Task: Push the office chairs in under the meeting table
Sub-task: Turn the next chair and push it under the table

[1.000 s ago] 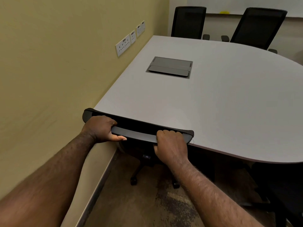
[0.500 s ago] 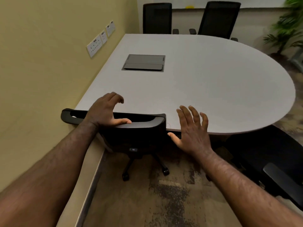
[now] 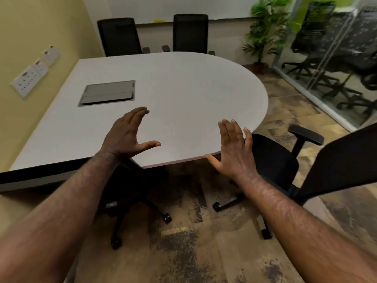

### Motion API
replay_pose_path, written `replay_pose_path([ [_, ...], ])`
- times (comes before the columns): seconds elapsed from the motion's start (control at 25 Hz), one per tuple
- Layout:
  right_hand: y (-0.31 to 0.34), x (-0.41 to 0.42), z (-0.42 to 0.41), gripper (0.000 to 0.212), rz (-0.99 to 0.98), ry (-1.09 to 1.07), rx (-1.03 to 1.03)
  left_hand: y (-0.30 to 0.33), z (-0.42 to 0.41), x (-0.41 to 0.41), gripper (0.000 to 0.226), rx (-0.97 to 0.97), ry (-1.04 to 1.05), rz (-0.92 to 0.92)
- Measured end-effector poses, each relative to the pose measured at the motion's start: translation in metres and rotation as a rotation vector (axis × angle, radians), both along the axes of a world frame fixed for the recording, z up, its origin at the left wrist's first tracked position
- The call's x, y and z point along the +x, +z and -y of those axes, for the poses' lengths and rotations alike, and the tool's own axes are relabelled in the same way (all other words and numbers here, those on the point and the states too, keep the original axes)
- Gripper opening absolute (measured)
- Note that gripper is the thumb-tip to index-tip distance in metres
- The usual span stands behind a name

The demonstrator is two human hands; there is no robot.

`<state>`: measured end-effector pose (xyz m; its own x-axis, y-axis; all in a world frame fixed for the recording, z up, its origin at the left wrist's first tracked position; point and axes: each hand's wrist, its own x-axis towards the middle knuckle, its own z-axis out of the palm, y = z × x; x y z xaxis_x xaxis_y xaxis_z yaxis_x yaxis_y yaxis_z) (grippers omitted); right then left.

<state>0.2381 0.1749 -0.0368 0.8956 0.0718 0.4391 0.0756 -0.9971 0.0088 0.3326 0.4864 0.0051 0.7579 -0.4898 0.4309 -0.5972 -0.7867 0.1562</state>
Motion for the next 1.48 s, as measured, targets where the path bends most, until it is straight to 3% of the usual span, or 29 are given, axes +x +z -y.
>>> replay_pose_path([
  [0.64, 0.016, -0.096, 0.322, 0.091, 0.030, -0.342, -0.002, 0.007, 0.342, -0.024, 0.093, 0.037, -0.217, -0.026],
  [0.88, 0.030, -0.100, 0.393, 0.080, 0.060, -0.444, 0.031, -0.003, 0.433, 0.000, 0.084, 0.043, -0.265, -0.024],
  [1.24, 0.046, -0.083, 0.494, 0.078, 0.050, -0.636, -0.007, -0.012, 0.572, 0.068, 0.081, 0.039, -0.378, -0.082],
  [1.48, 0.048, -0.098, 0.561, 0.074, 0.062, -0.713, 0.018, -0.018, 0.662, 0.071, 0.077, 0.043, -0.454, -0.083],
])
